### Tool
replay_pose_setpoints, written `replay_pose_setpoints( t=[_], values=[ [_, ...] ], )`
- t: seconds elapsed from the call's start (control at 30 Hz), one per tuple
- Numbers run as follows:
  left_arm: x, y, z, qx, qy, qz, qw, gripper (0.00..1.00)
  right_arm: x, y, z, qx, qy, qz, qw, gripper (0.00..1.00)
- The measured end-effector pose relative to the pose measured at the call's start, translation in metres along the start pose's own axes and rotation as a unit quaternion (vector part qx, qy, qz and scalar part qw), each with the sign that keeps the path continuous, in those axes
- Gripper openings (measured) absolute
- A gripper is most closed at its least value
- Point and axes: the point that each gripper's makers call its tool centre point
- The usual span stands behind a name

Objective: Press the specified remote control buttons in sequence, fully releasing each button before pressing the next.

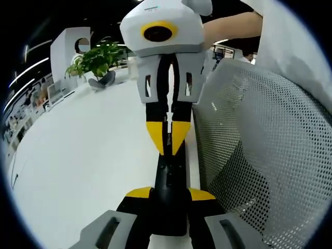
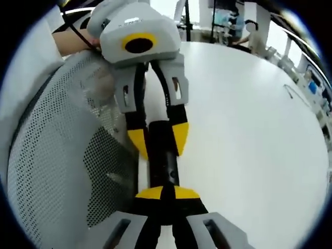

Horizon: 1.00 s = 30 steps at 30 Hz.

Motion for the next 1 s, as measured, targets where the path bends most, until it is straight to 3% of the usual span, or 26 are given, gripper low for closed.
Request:
replay_pose_setpoints(
  t=[0.07, 0.13, 0.2, 0.47, 0.67, 0.77, 0.8, 0.87, 0.9, 1.0],
  values=[
    [0.0001, 0.0001, -0.0002, 0.001, 0.001, 0.0, 1.0, 0.24, -0.0001, 0.0006, -0.001, 0.01, -0.006, -0.004, 0.9999, 0.08],
    [0.0, 0.0, -0.0002, 0.0, 0.001, -0.001, 1.0, 0.24, 0.0001, 0.0017, 0.0006, 0.024, -0.047, -0.004, 0.9986, 0.07],
    [-0.0002, 0.0001, -0.0002, 0.0, 0.0, -0.001, 1.0, 0.24, 0.0004, 0.0008, 0.0, 0.026, -0.033, -0.007, 0.9991, 0.07],
    [-0.0003, 0.0004, -0.0001, 0.001, 0.003, -0.002, 1.0, 0.24, 0.0002, 0.0026, 0.0004, 0.028, -0.061, -0.018, 0.9976, 0.06],
    [-0.0005, 0.0005, 0.0002, 0.001, 0.004, -0.003, 1.0, 0.24, 0.0008, 0.0038, 0.0021, 0.02, -0.041, -0.045, 0.9979, 0.06],
    [-0.0006, 0.0005, 0.0003, 0.002, 0.005, -0.003, 1.0, 0.24, 0.0002, 0.0044, 0.0013, 0.024, -0.052, -0.052, 0.997, 0.06],
    [-0.0005, 0.0006, 0.0003, 0.002, 0.005, -0.004, 1.0, 0.24, 0.0011, 0.0038, 0.0021, 0.022, -0.025, -0.054, 0.998, 0.06],
    [-0.0008, 0.0006, 0.0001, 0.001, 0.005, -0.003, 1.0, 0.24, 0.0, 0.0033, 0.0034, 0.013, 0.037, -0.038, 0.9985, 0.06],
    [-0.0008, 0.0006, 0.0, 0.001, 0.006, -0.002, 1.0, 0.24, -0.0007, 0.003, 0.0047, 0.009, 0.048, -0.024, 0.9985, 0.06],
    [-0.0009, 0.0005, 0.0, 0.001, 0.006, -0.002, 1.0, 0.24, -0.0004, 0.0018, 0.0053, 0.024, 0.022, 0.001, 0.9995, 0.04]
  ],
)
Point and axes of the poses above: the point that each gripper's makers call its tool centre point, and the gripper's own axes: y roughly forward along the fingers, z roughly to its right, x roughly out of its underside, and after that the axes turned 9 degrees about x, right-handed
